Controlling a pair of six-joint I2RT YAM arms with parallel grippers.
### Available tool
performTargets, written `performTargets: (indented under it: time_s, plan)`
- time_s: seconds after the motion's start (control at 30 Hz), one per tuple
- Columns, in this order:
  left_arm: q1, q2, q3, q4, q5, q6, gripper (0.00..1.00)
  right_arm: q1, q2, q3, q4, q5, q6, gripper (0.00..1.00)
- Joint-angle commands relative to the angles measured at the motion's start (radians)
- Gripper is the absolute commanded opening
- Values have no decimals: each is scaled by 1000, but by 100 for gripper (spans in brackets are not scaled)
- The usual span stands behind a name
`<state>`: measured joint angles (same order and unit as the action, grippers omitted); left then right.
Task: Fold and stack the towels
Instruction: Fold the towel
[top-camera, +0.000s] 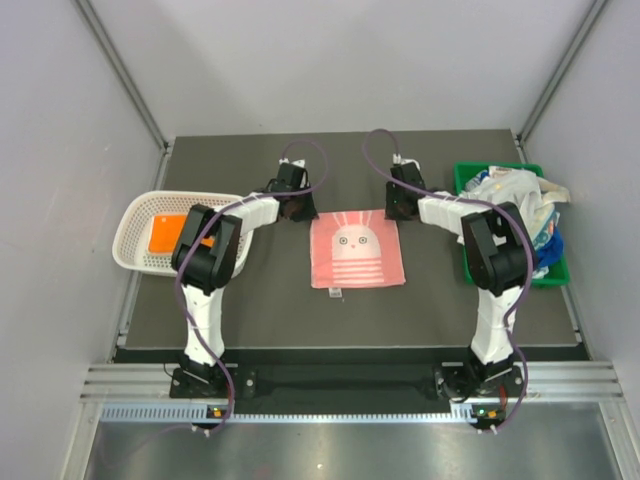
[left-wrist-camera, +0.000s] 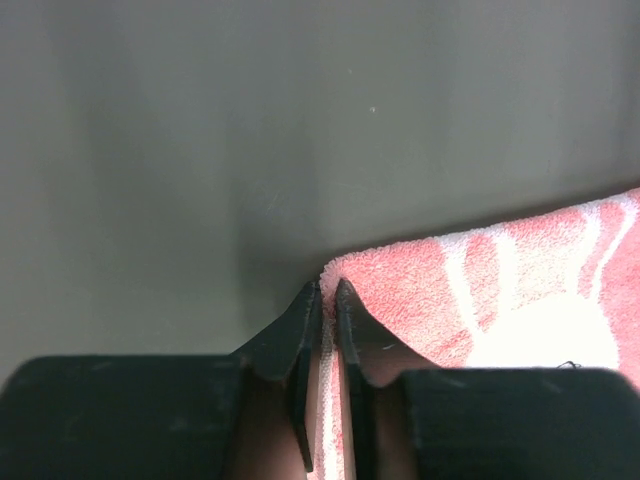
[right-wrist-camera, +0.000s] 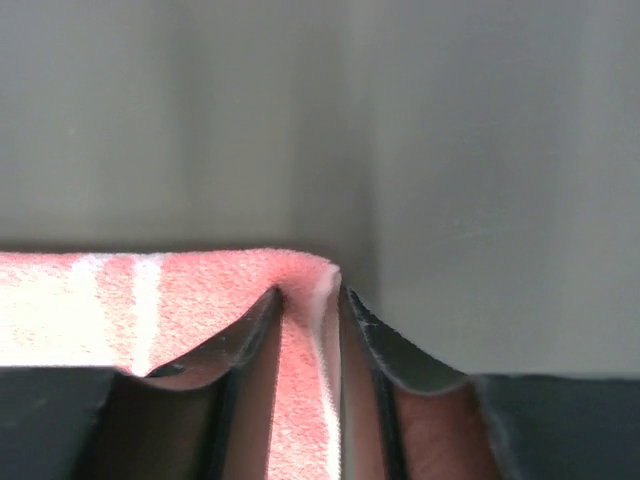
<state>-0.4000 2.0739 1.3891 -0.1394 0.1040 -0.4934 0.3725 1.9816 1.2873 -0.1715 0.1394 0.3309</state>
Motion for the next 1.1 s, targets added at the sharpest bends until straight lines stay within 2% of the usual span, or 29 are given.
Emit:
performTargets:
  time_s: [0.0, 0.1, 0.27, 0.43, 0.6, 0.83, 1.07]
  plan:
    - [-3, 46, 14, -69, -24, 19, 10, 11, 33, 38, 3, -20, -18, 28]
    - [-2, 51, 31, -65, -26, 23, 0, 9, 40, 49, 6, -31, -26, 15]
    - [0, 51, 97, -57, -40, 39, 0, -4, 26, 69, 33, -31, -35, 4]
    - [9, 29, 151, -29, -33, 44, 0, -30, -58, 34, 118, -44, -15, 2]
    - [18, -35, 133, 27, -13, 46, 0, -33, -156, -68, 239, -41, -12, 2]
    - [16, -139, -41, 130, 26, 26, 0, -32, -308, -293, 391, -58, 10, 1]
    - [15, -256, -232, 250, 82, -14, 0, -32, -391, -434, 438, -64, 37, 1]
